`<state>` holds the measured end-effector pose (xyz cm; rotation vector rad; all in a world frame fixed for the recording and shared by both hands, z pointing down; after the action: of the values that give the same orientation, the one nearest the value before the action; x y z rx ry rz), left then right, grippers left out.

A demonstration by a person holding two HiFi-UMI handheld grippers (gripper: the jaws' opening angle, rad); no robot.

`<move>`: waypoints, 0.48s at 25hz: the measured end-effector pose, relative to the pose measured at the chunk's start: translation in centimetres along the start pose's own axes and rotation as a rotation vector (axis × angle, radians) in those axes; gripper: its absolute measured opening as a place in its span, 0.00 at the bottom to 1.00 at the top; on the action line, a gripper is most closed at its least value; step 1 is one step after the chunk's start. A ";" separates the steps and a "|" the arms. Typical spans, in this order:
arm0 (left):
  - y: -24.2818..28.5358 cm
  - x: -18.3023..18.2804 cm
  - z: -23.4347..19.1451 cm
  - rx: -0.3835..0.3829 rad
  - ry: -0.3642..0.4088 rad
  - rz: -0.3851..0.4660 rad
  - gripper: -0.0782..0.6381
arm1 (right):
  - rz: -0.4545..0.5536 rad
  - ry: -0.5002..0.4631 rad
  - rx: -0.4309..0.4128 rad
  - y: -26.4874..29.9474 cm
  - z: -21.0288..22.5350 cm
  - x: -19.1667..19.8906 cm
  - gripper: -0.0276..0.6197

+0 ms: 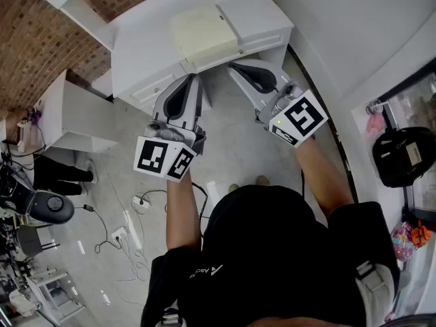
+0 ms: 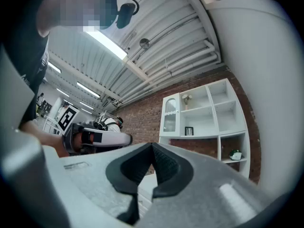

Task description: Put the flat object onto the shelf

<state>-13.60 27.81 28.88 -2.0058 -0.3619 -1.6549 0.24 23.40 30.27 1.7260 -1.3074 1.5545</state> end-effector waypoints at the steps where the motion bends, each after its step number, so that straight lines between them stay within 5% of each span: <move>1: 0.1 0.1 0.2 -0.001 0.000 0.000 0.11 | -0.001 -0.004 -0.001 -0.2 0.0 0.0 0.04; 12: 1.4 1.5 0.9 -0.035 -0.018 -0.007 0.11 | 0.005 0.004 -0.015 -1.8 1.7 0.8 0.04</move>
<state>-11.83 26.94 29.90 -2.0480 -0.3496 -1.6595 2.53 22.44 31.04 1.7112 -1.3189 1.5461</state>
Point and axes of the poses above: the fingertips, and each gripper's own axes: y forward along the fingers, z to its right, x out of its underside, the point moved 6 cm from there along -y, backward along the fingers, and after that the axes turned 5 degrees about -y, right-handed, at the moved point
